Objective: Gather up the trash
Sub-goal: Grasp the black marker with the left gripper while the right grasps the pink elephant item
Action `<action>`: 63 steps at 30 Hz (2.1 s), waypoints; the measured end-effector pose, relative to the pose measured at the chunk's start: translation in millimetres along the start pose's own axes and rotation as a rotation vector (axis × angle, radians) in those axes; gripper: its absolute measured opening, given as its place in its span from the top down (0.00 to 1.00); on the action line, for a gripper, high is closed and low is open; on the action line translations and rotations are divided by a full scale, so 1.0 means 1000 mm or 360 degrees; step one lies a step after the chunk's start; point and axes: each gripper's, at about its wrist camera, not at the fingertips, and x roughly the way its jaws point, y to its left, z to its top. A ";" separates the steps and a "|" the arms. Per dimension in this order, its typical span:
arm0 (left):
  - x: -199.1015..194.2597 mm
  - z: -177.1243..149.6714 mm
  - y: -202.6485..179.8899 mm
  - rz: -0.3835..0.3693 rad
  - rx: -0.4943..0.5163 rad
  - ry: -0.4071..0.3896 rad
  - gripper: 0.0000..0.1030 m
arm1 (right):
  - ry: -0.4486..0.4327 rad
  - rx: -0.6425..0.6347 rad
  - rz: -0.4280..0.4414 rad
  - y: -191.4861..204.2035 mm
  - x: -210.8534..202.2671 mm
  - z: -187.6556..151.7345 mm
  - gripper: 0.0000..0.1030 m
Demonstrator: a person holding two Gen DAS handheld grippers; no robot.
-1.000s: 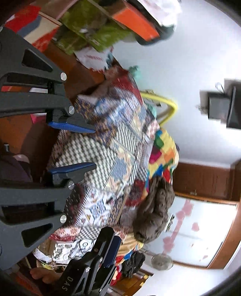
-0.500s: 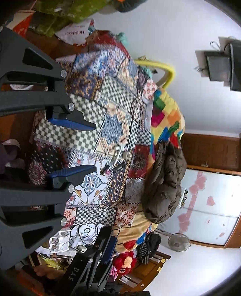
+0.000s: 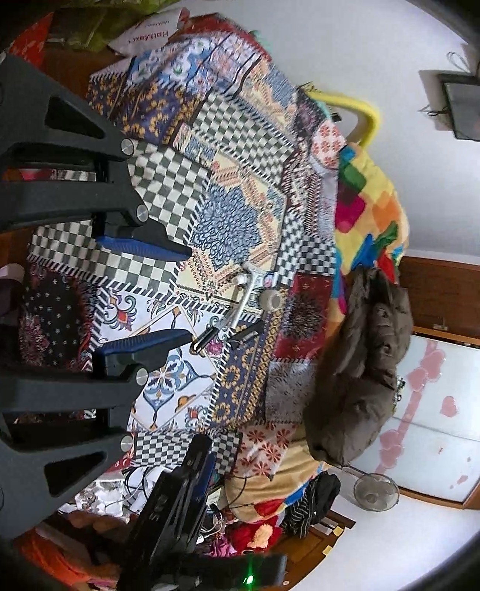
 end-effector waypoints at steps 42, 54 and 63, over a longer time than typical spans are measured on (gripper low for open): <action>0.200 0.016 -0.061 0.0130 -0.0045 0.0211 0.64 | 0.0087 -0.0059 0.0071 -0.047 0.096 -0.001 0.98; 0.196 0.003 -0.026 0.0106 -0.0029 0.0179 0.84 | 0.0086 -0.0118 -0.0059 -0.033 0.121 0.002 0.66; 0.195 0.005 -0.020 -0.0085 -0.0012 0.0231 0.88 | 0.0029 -0.0184 -0.0186 -0.012 0.127 0.001 0.80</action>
